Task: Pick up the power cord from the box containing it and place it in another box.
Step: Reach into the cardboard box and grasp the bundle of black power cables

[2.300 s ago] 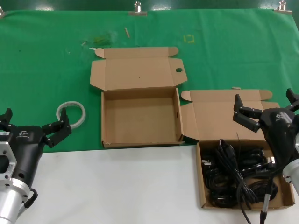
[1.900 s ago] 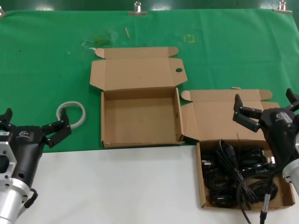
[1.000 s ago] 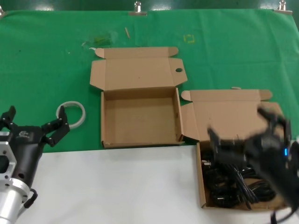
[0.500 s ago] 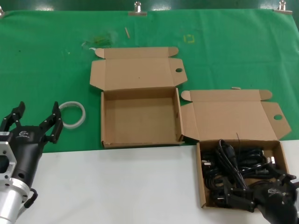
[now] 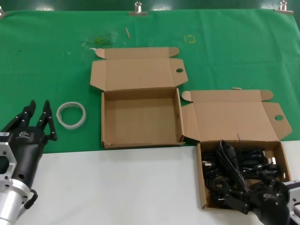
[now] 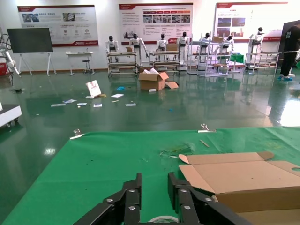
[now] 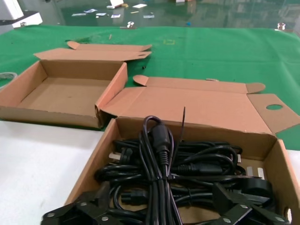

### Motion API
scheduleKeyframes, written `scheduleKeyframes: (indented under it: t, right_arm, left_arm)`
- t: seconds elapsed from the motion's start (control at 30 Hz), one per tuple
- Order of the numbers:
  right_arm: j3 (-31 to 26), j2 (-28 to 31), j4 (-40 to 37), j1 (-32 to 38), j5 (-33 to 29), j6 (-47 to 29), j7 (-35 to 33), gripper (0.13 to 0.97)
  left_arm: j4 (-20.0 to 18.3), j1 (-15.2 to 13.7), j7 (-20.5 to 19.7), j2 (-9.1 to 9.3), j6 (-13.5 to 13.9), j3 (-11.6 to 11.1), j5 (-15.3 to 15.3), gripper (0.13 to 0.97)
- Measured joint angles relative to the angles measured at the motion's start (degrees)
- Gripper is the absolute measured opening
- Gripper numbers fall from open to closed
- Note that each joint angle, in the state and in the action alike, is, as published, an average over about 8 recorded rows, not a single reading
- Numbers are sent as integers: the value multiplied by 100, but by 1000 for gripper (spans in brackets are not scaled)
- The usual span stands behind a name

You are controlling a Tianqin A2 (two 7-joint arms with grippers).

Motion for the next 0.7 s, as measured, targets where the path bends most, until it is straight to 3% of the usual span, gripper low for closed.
scheduleKeyframes:
  t: [0.23, 0.37, 0.63, 0.7]
  right_arm:
    - [27, 16, -85, -32, -25, -85, 30, 680]
    - [67, 3, -126, -61, -69, -136, 61, 680]
    - [154, -47, -196, -96, -171, -204, 114, 463]
    - [160, -56, -203, -96, -183, -199, 117, 442]
  left_arm:
    - [0, 0, 0, 0, 0, 0, 0, 229]
    - [0, 0, 0, 0, 0, 0, 0, 187]
    - [0, 0, 0, 0, 0, 0, 1, 158]
    - [0, 0, 0, 0, 0, 0, 1, 147]
